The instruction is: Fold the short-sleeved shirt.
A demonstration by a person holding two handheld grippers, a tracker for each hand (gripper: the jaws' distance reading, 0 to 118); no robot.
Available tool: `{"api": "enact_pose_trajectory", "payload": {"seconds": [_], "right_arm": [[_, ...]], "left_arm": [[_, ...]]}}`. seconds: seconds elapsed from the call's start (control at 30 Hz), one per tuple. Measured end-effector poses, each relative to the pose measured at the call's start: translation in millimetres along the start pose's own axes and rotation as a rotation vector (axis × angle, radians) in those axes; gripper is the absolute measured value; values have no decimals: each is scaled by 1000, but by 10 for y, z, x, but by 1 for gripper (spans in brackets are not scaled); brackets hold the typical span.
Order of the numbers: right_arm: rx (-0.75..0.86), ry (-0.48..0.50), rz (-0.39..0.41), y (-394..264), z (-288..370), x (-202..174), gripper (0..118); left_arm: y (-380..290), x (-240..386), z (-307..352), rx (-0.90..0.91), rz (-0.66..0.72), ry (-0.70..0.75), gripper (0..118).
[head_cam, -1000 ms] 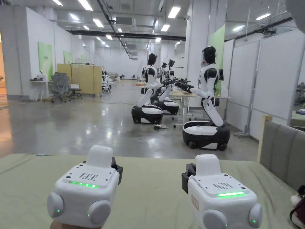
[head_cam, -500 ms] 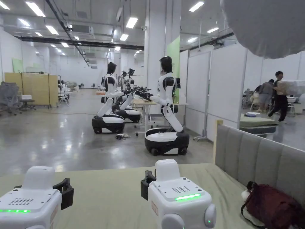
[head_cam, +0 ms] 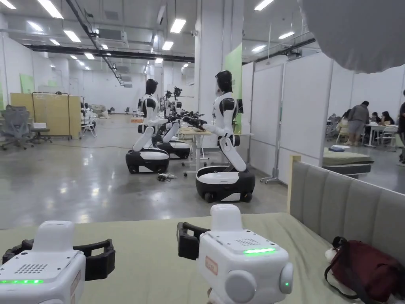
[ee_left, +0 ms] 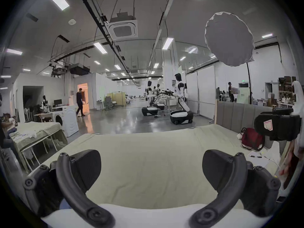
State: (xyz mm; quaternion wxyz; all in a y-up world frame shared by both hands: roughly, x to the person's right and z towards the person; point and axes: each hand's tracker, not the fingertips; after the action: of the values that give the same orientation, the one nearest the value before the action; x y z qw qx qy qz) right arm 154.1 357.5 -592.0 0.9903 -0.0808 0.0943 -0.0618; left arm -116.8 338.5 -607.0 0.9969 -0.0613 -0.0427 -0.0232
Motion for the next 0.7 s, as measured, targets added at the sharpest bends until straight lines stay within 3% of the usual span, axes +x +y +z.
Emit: {"api": "enact_pose_trajectory", "payload": {"seconds": [0.13, 0.33, 0.53, 0.7], "right_arm": [[5, -25, -8, 69, -3, -61, 77], [1, -144, 115, 51, -11, -233, 77], [4, -143, 35, 72, 13, -247, 77], [0, -153, 51, 85, 31, -279, 77]], "left_arm": [[9, -57, 23, -1, 23, -3, 118], [8, -94, 47, -8, 46, -5, 118], [-26, -87, 56, -16, 50, -1, 118], [-75, -69, 49, -24, 42, 4, 118]]}}
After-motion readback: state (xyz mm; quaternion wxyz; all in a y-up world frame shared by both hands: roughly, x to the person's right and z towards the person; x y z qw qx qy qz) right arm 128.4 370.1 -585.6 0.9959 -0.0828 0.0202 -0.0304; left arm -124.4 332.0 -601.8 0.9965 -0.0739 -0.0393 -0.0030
